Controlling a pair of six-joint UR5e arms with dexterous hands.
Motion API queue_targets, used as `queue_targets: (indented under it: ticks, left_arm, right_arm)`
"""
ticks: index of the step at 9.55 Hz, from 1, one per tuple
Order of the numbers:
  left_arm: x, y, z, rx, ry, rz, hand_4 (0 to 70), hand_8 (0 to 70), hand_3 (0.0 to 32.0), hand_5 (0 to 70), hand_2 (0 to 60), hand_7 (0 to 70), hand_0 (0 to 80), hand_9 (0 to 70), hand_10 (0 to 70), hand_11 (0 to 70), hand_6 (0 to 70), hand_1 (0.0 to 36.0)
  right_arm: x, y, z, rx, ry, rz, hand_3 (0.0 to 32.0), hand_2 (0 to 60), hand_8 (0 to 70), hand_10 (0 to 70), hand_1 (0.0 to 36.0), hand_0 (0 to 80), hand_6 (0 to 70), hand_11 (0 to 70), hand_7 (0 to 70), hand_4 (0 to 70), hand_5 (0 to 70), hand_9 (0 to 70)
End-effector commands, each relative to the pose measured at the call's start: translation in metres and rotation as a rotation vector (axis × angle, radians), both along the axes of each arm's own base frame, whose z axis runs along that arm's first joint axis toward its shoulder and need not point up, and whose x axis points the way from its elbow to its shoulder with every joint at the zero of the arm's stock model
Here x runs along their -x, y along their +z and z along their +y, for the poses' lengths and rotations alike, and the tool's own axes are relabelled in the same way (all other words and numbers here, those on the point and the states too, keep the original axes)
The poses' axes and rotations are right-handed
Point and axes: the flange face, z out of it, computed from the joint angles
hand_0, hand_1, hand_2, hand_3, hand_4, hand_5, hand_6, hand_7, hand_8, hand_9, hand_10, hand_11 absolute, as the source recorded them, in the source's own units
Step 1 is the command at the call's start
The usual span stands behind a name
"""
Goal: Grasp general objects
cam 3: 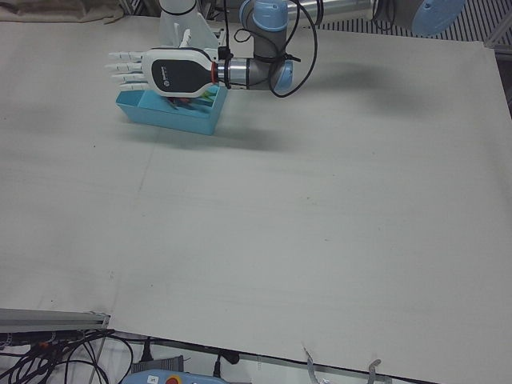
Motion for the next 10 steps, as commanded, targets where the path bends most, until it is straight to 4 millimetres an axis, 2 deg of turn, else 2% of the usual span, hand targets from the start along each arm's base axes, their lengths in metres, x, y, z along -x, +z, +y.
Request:
queue_targets:
  ticks: [1, 2, 3, 4, 5, 6, 7, 8, 9, 10]
  left_arm:
    - [0.164, 0.041, -0.131, 0.086, -0.352, -0.063, 25.5, 5.2, 0.0, 17.5, 16.0, 37.5, 55.5, 12.4, 13.8, 22.1, 15.3, 21.8]
    - [0.209, 0.072, -0.165, 0.13, -0.447, -0.095, 33.9, 11.0, 0.0, 20.5, 16.7, 47.3, 54.9, 20.2, 18.4, 28.5, 22.9, 19.8]
    - [0.259, 0.114, -0.197, 0.186, -0.545, -0.129, 37.8, 14.9, 0.0, 20.2, 15.4, 50.9, 53.5, 24.7, 21.7, 33.0, 27.1, 17.3]
    - [0.308, 0.166, -0.227, 0.239, -0.633, -0.143, 41.2, 16.4, 0.0, 19.2, 14.5, 51.2, 52.8, 26.7, 22.7, 34.3, 29.2, 16.0]
    - [0.32, 0.212, -0.241, 0.308, -0.652, -0.148, 43.0, 18.3, 0.0, 19.3, 14.0, 53.4, 52.4, 29.5, 24.2, 36.3, 31.3, 15.0]
    - [0.372, 0.237, -0.249, 0.359, -0.771, -0.13, 47.6, 22.1, 0.0, 23.0, 9.4, 58.2, 50.1, 34.7, 27.1, 40.0, 35.8, 10.4]
    - [0.406, 0.271, -0.251, 0.405, -0.866, -0.11, 48.6, 23.6, 0.0, 25.1, 6.0, 60.2, 49.6, 36.5, 27.7, 40.6, 37.6, 8.7]
    - [0.415, 0.306, -0.254, 0.454, -0.922, -0.083, 47.2, 24.3, 0.0, 24.8, 2.8, 60.3, 49.0, 37.5, 29.4, 42.8, 38.4, 7.3]
    - [0.421, 0.331, -0.25, 0.49, -0.981, -0.072, 49.9, 28.7, 0.0, 29.5, 0.6, 64.9, 47.5, 42.2, 32.3, 46.0, 43.5, 3.7]
    - [0.432, 0.368, -0.229, 0.528, -1.06, -0.058, 49.4, 28.0, 0.0, 31.6, 0.2, 65.6, 47.1, 41.6, 32.0, 45.7, 44.1, 3.1]
  right_arm:
    - [0.0, 0.0, 0.0, 0.0, 0.0, -0.002, 0.0, 0.0, 0.0, 0.0, 0.0, 0.0, 0.0, 0.0, 0.0, 0.0, 0.0, 0.0]
    - [0.0, 0.0, 0.0, 0.0, 0.0, 0.0, 0.0, 0.0, 0.0, 0.0, 0.0, 0.0, 0.0, 0.0, 0.0, 0.0, 0.0, 0.0]
    - [0.0, 0.0, 0.0, 0.0, 0.0, 0.0, 0.0, 0.0, 0.0, 0.0, 0.0, 0.0, 0.0, 0.0, 0.0, 0.0, 0.0, 0.0]
    - [0.0, 0.0, 0.0, 0.0, 0.0, 0.0, 0.0, 0.0, 0.0, 0.0, 0.0, 0.0, 0.0, 0.0, 0.0, 0.0, 0.0, 0.0]
    - [0.0, 0.0, 0.0, 0.0, 0.0, 0.0, 0.0, 0.0, 0.0, 0.0, 0.0, 0.0, 0.0, 0.0, 0.0, 0.0, 0.0, 0.0]
    - [0.0, 0.0, 0.0, 0.0, 0.0, 0.0, 0.0, 0.0, 0.0, 0.0, 0.0, 0.0, 0.0, 0.0, 0.0, 0.0, 0.0, 0.0]
    - [0.0, 0.0, 0.0, 0.0, 0.0, 0.0, 0.0, 0.0, 0.0, 0.0, 0.0, 0.0, 0.0, 0.0, 0.0, 0.0, 0.0, 0.0]
    - [0.0, 0.001, 0.0, 0.002, 0.0, 0.0, 0.0, 0.0, 0.0, 0.0, 0.0, 0.0, 0.0, 0.0, 0.0, 0.0, 0.0, 0.0]
    - [0.0, 0.001, 0.0, 0.002, 0.0, -0.001, 0.0, 0.0, 0.0, 0.0, 0.0, 0.0, 0.0, 0.0, 0.0, 0.0, 0.0, 0.0]
    - [0.0, 0.0, 0.0, 0.0, 0.0, 0.0, 0.0, 0.0, 0.0, 0.0, 0.0, 0.0, 0.0, 0.0, 0.0, 0.0, 0.0, 0.0]
